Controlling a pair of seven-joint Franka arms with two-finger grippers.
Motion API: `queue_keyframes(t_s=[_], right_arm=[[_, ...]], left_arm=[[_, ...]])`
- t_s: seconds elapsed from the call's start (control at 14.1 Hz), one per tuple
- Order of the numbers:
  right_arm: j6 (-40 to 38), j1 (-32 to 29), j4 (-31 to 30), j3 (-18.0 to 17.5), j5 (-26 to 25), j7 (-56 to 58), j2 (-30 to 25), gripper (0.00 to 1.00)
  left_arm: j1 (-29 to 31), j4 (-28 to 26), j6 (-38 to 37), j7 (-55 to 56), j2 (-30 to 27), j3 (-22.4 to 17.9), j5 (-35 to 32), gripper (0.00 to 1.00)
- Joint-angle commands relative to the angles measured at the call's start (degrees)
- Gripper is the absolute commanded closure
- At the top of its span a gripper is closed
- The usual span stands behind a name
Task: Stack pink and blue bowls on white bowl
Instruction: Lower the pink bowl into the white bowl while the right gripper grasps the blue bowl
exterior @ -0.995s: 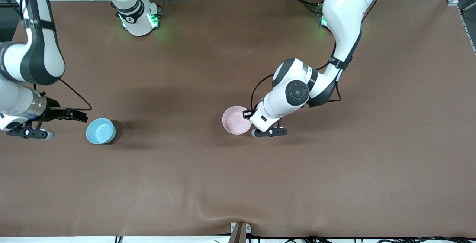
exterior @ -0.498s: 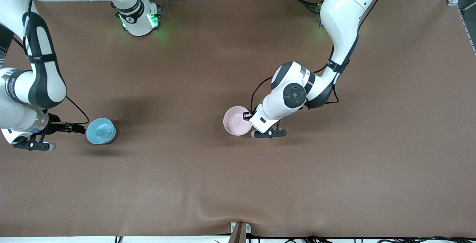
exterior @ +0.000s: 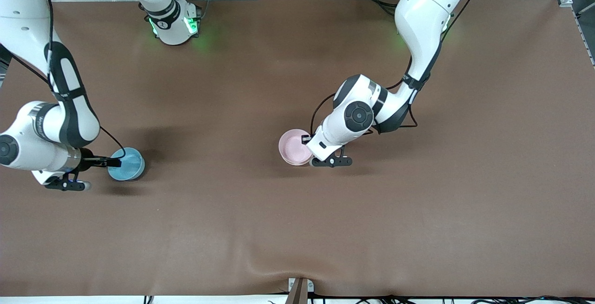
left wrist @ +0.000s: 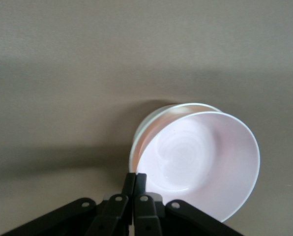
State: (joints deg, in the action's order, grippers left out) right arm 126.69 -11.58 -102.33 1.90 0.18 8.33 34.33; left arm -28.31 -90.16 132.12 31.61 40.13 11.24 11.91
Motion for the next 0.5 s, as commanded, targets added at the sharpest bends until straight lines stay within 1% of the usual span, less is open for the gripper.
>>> queue_keyframes(t_s=[0.0,0.07,0.14,0.43], right_arm=[[0.2,-1.1,1.3,-0.8,0.3,0.6,1.8,0.48],[0.1,-1.1,1.2,-0.8,1.2,0.6,1.8,0.8],[0.0,-1.2,1.2,-0.8,2.2,0.7,1.8,1.0],[-0.2,-1.4,1.3,-0.8,2.7,0.8,1.6,1.0]], left_arm=[[-0.3,-1.4,0.4,1.6,-1.3,-0.2,-1.9,1.0],[-0.3,-1.3,0.6,1.6,-1.1,-0.2,-2.0,1.0],[-0.3,-1.2,1.6,1.6,-0.9,-0.2,-2.0,1.0],[-0.3,-1.3,3.4,1.6,0.0,-0.1,-2.0,1.0]])
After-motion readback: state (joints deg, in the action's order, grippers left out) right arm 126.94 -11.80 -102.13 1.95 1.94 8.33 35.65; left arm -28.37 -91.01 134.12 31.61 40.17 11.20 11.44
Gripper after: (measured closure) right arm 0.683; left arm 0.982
